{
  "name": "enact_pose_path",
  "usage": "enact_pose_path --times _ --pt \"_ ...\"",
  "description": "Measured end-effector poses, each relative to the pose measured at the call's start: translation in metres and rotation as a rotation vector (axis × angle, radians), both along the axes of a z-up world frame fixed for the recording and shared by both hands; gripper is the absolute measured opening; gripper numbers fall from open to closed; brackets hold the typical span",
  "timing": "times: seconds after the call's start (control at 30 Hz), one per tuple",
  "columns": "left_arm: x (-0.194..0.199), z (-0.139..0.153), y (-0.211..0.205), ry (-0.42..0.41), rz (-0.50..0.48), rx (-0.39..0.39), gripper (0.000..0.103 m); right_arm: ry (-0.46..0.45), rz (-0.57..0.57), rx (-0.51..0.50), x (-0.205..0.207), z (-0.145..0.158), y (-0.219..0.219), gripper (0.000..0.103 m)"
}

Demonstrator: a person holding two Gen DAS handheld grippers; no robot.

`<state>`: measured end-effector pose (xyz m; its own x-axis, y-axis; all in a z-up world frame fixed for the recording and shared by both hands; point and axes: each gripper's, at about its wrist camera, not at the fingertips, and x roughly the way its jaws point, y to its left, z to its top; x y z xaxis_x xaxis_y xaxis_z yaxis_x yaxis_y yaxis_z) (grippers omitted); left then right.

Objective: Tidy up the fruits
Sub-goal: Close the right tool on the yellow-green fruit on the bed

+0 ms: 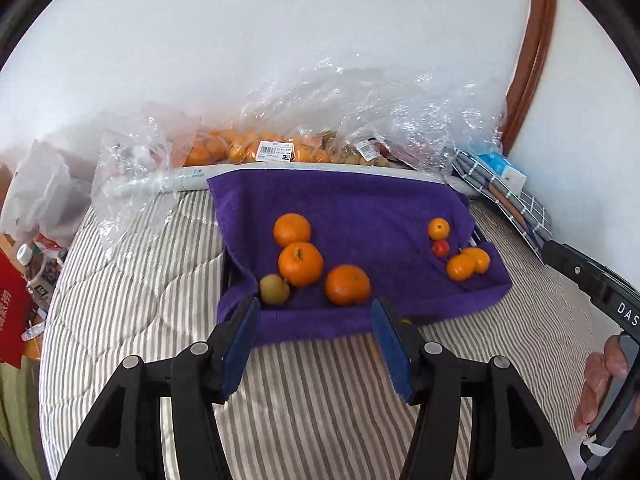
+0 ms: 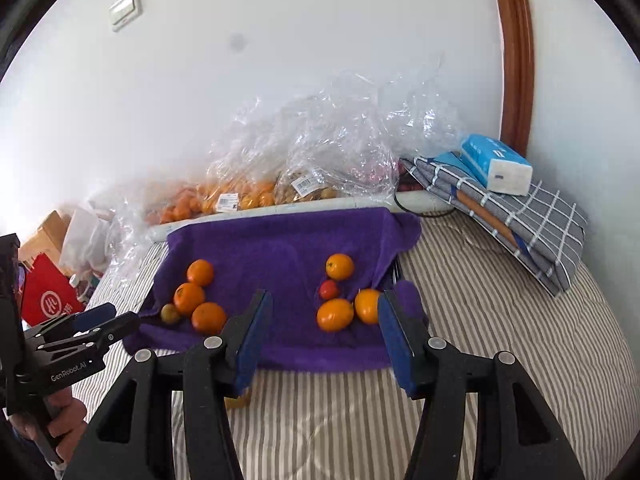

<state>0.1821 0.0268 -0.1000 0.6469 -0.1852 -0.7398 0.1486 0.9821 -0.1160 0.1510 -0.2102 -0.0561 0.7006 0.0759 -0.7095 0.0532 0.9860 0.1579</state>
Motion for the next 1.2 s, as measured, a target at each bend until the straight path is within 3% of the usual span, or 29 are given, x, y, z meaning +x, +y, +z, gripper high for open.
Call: enact_pose_path --times 0.2,0.3,0.37,0.57,0.73,0.87,1.03,1.2 --pt "-0.036 0.006 0.016 -0.019 0.047 -0.031 0.055 -0.003 -0.023 0.000 -0.047 0.006 0.006 0.055" --pt "-0.047 0.000 0.027 0.042 0.047 -0.067 0.038 0.007 -0.030 0.012 -0.060 0.005 0.007 0.054" --pt "-0.054 -0.004 0.031 0.049 0.047 -0.074 0.038 0.007 -0.016 0.024 -0.068 0.002 0.010 0.053" --pt "-0.070 -0.017 0.036 0.038 0.020 -0.001 0.038 0.025 0.047 0.025 -0.081 -0.015 0.032 0.052" --pt "-0.067 -0.033 0.050 0.067 0.039 -0.011 0.038 0.062 0.099 0.025 -0.071 -0.043 0.056 0.049" --pt "-0.063 -0.055 0.066 0.118 0.048 -0.023 0.039 0.139 0.118 0.047 -0.052 -0.077 0.073 0.034" --pt "-0.054 -0.076 0.084 0.147 0.076 -0.017 0.043 0.150 0.128 0.068 -0.031 -0.095 0.087 0.033" --pt "-0.050 -0.078 0.086 0.138 0.054 -0.038 0.055 0.193 0.126 0.061 -0.008 -0.107 0.096 0.033"
